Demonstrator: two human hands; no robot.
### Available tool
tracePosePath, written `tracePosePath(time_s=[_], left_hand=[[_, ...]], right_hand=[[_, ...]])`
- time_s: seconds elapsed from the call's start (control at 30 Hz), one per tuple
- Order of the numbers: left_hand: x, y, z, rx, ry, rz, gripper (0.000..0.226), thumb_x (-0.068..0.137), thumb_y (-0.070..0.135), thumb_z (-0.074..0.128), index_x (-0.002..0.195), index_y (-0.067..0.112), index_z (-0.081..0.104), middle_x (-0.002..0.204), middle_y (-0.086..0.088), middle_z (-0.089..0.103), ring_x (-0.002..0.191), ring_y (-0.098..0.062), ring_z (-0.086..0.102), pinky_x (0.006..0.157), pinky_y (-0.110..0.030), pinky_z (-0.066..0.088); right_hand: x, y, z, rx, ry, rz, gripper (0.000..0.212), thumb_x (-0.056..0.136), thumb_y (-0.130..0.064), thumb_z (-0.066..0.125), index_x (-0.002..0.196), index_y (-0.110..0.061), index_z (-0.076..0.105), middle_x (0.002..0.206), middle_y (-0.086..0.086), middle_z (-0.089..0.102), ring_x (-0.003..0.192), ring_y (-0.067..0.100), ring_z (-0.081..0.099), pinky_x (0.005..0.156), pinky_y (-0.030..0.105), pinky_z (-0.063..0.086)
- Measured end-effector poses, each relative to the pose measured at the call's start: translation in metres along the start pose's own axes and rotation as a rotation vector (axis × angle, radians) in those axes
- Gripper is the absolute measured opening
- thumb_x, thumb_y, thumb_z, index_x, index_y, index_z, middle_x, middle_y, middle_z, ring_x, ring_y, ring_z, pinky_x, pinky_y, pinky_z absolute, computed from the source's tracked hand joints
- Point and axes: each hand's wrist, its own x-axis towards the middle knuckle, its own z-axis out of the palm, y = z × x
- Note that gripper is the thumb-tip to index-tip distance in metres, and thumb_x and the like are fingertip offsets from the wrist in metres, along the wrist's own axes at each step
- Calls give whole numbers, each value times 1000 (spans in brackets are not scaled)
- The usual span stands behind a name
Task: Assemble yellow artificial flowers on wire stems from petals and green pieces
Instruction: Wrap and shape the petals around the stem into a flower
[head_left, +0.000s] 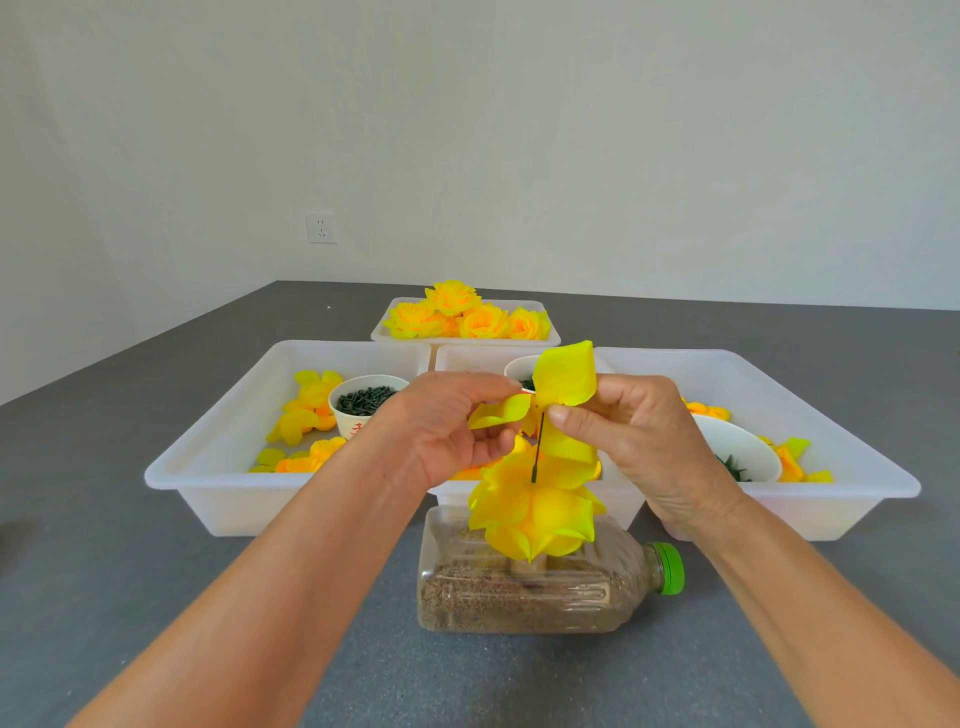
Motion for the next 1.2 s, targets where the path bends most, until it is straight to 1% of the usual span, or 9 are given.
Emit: tracePosePath(time_s=[0.13, 0.23, 0.27, 0.4, 0.6, 0.83, 0.97, 1.07, 1.2], left_hand=[[-1, -1, 0, 35, -32, -14, 8, 85, 6, 60, 78, 3, 64, 55, -7, 63, 40, -12, 54, 39, -16, 45], [-1, -3, 0, 35, -43, -15, 10, 86, 6, 59, 77, 4, 64, 54, -7, 63, 40, -11, 55, 40, -16, 45], [-1, -3, 0, 33, -41, -14, 9, 85, 6, 59, 78, 4, 64, 55, -7, 63, 41, -11, 55, 40, -16, 46], [-1, -3, -3, 43, -31, 2, 8, 84, 6, 60, 78, 5, 65, 56, -6, 64, 43, -12, 54, 40, -17, 46], [-2, -2, -4, 57, -44, 20, 6, 86, 7, 60, 83, 4, 64, 61, -7, 65, 46, -13, 58, 41, -18, 47], [-4, -1, -1, 43, -61, 29, 6, 88, 6, 56, 88, 4, 62, 57, -6, 63, 45, -13, 60, 41, -17, 46], [-5, 0, -1, 45, -69, 31, 7, 88, 5, 55, 89, 3, 61, 56, -6, 63, 44, -13, 59, 40, -17, 45], [-5, 0, -2, 51, -75, 36, 6, 88, 5, 55, 88, 4, 61, 58, -6, 63, 44, -13, 59, 40, -17, 46], [-5, 1, -2, 57, -83, 43, 6, 88, 5, 56, 85, 6, 61, 57, -5, 64, 45, -12, 59, 40, -18, 46]], right_hand=[[-2, 1, -2, -8, 7, -7, 12, 81, -3, 66, 90, -9, 73, 93, 22, 71, 94, 42, 64, 83, 53, 53], [-3, 1, -2, -19, -11, -23, 17, 81, -2, 66, 89, -16, 72, 92, 16, 72, 89, 30, 67, 82, 48, 54], [-3, 0, -2, -26, -17, -30, 17, 81, -2, 66, 90, -16, 72, 92, 15, 72, 88, 28, 67, 82, 46, 54], [-3, 0, -2, -43, -34, -59, 19, 81, -3, 66, 96, -14, 72, 94, 10, 74, 93, 29, 68, 83, 42, 55], [-4, -2, -2, -15, -55, -101, 22, 80, -3, 67, 93, -20, 72, 97, -2, 73, 92, 15, 69, 80, 25, 55], [-3, 0, -3, -4, -43, -99, 19, 75, -16, 67, 93, -18, 72, 98, -2, 73, 93, 17, 69, 80, 29, 56], [-3, 0, -3, -3, -44, -109, 20, 74, -17, 67, 94, -18, 72, 99, -3, 73, 94, 15, 69, 80, 26, 55], [-3, 1, -3, -2, -41, -121, 22, 74, -16, 67, 95, -16, 72, 100, 0, 73, 95, 18, 68, 82, 28, 55], [-3, 0, -4, -10, -46, -143, 22, 73, -15, 66, 94, -17, 71, 100, -5, 72, 95, 14, 68, 80, 21, 53]])
